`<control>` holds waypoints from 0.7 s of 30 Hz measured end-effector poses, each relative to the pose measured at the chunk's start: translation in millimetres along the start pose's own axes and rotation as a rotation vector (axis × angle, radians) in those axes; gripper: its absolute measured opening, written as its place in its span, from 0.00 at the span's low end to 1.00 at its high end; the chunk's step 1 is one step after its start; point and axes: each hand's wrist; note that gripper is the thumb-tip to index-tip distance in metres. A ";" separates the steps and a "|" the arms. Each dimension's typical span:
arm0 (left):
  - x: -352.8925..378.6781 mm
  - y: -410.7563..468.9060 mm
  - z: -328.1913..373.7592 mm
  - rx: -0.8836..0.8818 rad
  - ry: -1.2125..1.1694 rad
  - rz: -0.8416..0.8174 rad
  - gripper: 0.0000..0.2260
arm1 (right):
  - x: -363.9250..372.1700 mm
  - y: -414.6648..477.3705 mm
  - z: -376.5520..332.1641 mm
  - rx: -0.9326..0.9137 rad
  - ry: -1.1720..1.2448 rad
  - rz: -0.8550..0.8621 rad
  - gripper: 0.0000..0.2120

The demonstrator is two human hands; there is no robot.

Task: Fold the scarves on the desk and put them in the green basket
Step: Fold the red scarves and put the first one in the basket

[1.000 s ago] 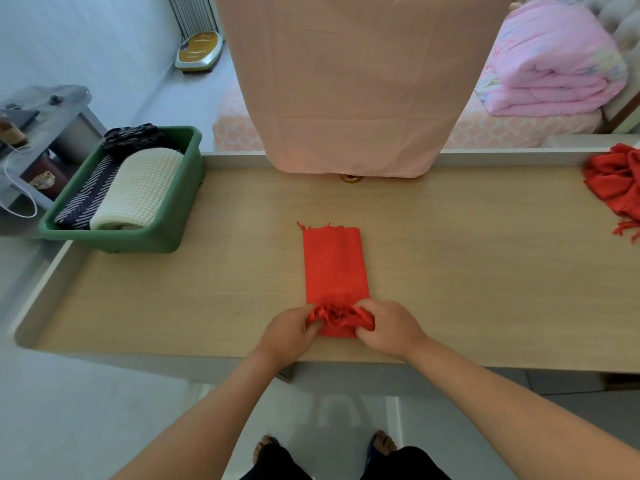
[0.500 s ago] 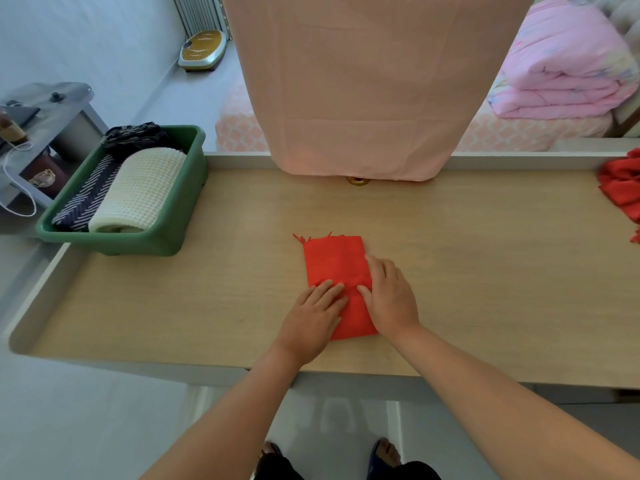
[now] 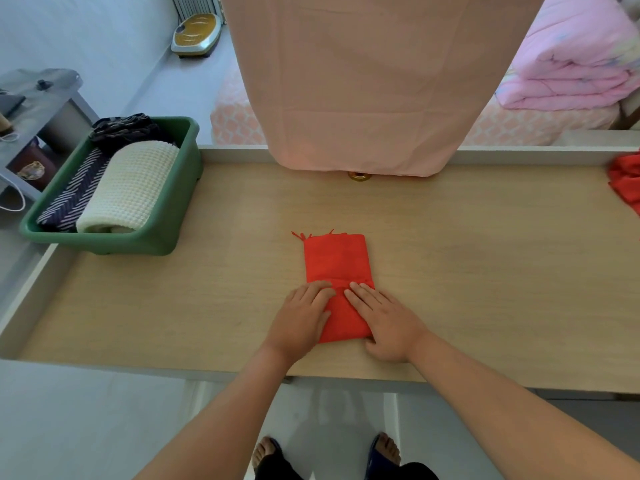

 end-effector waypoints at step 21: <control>-43.6 27.4 3.2 -0.540 -0.657 -0.069 0.08 | -48.7 5.7 4.5 0.329 0.920 0.389 0.21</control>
Point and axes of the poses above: each hand's wrist, its own y-axis towards the middle knuckle, its own x-axis out of the palm, z = x × y, and after that the axes turned 13 degrees about -z, right-handed
